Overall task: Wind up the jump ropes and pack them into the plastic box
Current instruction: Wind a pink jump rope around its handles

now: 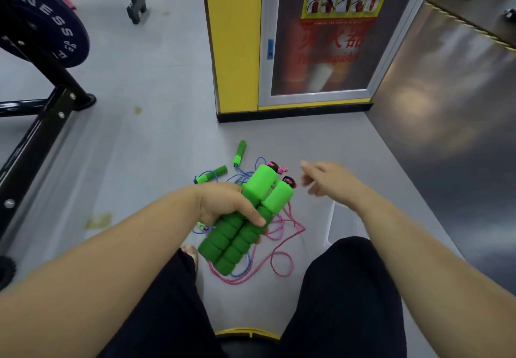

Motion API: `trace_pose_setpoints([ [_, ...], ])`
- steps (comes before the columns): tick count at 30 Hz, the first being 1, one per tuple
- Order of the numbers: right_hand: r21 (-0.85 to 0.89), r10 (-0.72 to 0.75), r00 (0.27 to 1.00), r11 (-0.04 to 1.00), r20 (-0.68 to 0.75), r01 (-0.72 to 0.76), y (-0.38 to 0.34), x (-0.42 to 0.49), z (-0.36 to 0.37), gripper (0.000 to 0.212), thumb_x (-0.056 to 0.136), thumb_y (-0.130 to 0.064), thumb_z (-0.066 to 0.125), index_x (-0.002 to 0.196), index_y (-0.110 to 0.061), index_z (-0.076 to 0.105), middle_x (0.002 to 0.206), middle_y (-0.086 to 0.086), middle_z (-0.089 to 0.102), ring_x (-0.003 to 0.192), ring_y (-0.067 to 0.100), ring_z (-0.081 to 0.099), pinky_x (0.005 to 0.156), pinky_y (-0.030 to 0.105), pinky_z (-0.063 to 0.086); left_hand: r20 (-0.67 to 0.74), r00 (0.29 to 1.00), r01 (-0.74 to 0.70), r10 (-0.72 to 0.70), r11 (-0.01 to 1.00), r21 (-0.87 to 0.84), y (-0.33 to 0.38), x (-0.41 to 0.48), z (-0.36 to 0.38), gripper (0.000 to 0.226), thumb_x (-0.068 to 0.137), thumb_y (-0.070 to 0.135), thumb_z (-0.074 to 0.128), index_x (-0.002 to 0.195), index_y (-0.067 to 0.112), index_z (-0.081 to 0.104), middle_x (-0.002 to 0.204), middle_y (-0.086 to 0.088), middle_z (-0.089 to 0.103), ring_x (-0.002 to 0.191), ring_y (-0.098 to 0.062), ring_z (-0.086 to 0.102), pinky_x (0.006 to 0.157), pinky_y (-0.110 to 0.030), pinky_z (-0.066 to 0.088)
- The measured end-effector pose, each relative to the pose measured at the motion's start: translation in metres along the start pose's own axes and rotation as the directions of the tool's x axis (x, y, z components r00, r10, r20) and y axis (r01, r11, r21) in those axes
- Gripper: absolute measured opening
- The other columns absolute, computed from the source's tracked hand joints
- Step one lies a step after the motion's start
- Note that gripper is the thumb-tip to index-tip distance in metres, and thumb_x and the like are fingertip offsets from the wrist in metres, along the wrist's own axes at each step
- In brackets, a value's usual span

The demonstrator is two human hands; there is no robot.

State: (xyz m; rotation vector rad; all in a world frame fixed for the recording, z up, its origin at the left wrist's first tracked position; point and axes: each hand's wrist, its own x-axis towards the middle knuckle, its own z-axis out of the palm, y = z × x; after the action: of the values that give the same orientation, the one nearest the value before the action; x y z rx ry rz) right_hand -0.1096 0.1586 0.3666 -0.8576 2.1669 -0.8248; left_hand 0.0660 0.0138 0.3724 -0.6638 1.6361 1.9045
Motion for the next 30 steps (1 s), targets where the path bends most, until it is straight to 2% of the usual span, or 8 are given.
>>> trace_pose_setpoints([
  [2, -0.128, -0.134, 0.986, 0.981, 0.101, 0.146, 0.0, -0.006, -0.01, 0.059, 0.083, -0.031, 0.068, 0.133, -0.019, 0.04, 0.141, 0.001, 0.043, 0.124, 0.015, 0.044, 0.103, 0.028, 0.034, -0.001, 0.999, 0.04, -0.04, 0.991, 0.128, 0.01, -0.009, -0.012, 0.017, 0.071, -0.003, 0.065, 0.087, 0.003, 0.064, 0.08, -0.01, 0.072, 0.071, -0.024, 0.069, 0.075, -0.04, 0.057],
  [4, -0.082, -0.227, 0.914, 0.96, 0.336, 0.268, -0.013, -0.01, -0.004, 0.09, 0.075, -0.02, 0.077, 0.145, -0.028, 0.021, 0.144, -0.01, 0.034, 0.131, 0.005, 0.032, 0.106, 0.021, 0.026, 0.044, 0.997, 0.057, -0.068, 0.976, 0.209, 0.023, -0.016, -0.018, 0.021, 0.07, -0.001, 0.064, 0.09, 0.003, 0.064, 0.082, -0.011, 0.072, 0.072, -0.024, 0.069, 0.075, -0.04, 0.057],
  [9, 0.144, -0.369, 0.859, 0.929, 0.355, 0.34, -0.036, -0.006, 0.017, 0.031, 0.083, 0.008, 0.06, 0.108, -0.011, 0.059, 0.094, -0.003, 0.063, 0.076, -0.012, 0.06, 0.077, 0.008, 0.046, 0.15, 0.985, 0.041, -0.087, 0.957, 0.286, 0.044, -0.032, -0.027, 0.026, 0.07, -0.001, 0.063, 0.097, -0.001, 0.063, 0.084, -0.014, 0.071, 0.075, -0.029, 0.068, 0.071, -0.042, 0.058],
  [12, 0.163, -0.32, 0.91, 0.945, 0.265, 0.285, -0.031, -0.009, 0.005, 0.006, 0.09, -0.013, 0.057, 0.093, -0.013, 0.062, 0.072, -0.004, 0.055, 0.062, 0.003, 0.057, 0.062, 0.014, 0.045, 0.222, 0.975, -0.024, -0.016, 0.984, 0.175, 0.034, -0.043, -0.044, 0.031, 0.063, 0.005, 0.077, 0.093, 0.001, 0.068, 0.086, -0.016, 0.069, 0.077, -0.032, 0.067, 0.079, -0.052, 0.055],
  [14, 0.126, -0.254, 0.943, 0.965, 0.217, 0.231, -0.019, -0.006, -0.002, 0.024, 0.092, -0.029, 0.052, 0.101, -0.009, 0.063, 0.068, -0.004, 0.044, 0.063, 0.009, 0.049, 0.064, 0.019, 0.045, 0.229, 0.966, -0.12, 0.116, 0.993, 0.001, 0.026, -0.046, -0.053, 0.038, 0.056, 0.012, 0.085, 0.09, 0.004, 0.071, 0.086, -0.015, 0.069, 0.077, -0.031, 0.068, 0.076, -0.05, 0.054],
  [19, -0.26, -0.229, 0.965, 0.931, 0.127, 0.255, 0.0, -0.002, 0.021, 0.033, 0.1, -0.033, 0.034, 0.121, -0.015, 0.05, 0.084, 0.005, 0.056, 0.078, 0.02, 0.053, 0.073, 0.034, 0.043, -0.167, 0.967, -0.228, 0.191, 0.944, -0.239, 0.027, -0.033, -0.049, 0.022, 0.063, 0.004, 0.075, 0.085, 0.006, 0.071, 0.077, -0.01, 0.069, 0.068, -0.024, 0.069, 0.064, -0.042, 0.059],
  [25, -0.771, -0.336, 0.892, 0.464, 0.302, 0.436, -0.021, -0.013, 0.05, 0.026, 0.101, -0.033, 0.03, 0.118, -0.019, 0.044, 0.107, 0.008, 0.064, 0.096, 0.032, 0.06, 0.073, 0.038, 0.048, -0.621, 0.776, -0.018, 0.115, 0.987, 0.161, 0.031, -0.004, -0.037, 0.012, 0.08, 0.001, 0.064, 0.091, -0.001, 0.062, 0.079, -0.017, 0.063, 0.063, -0.029, 0.06, 0.067, -0.039, 0.056],
  [30, -0.834, -0.478, 0.783, 0.167, 0.398, 0.526, -0.071, -0.018, 0.037, 0.025, 0.101, -0.033, 0.033, 0.108, -0.019, 0.052, 0.101, 0.005, 0.063, 0.089, 0.03, 0.06, 0.06, 0.032, 0.037, -0.623, 0.677, 0.467, 0.392, 0.426, 0.775, 0.032, 0.002, -0.015, 0.03, 0.085, 0.01, 0.053, 0.114, 0.006, 0.054, 0.11, -0.014, 0.062, 0.096, -0.031, 0.06, 0.071, -0.033, 0.044],
])
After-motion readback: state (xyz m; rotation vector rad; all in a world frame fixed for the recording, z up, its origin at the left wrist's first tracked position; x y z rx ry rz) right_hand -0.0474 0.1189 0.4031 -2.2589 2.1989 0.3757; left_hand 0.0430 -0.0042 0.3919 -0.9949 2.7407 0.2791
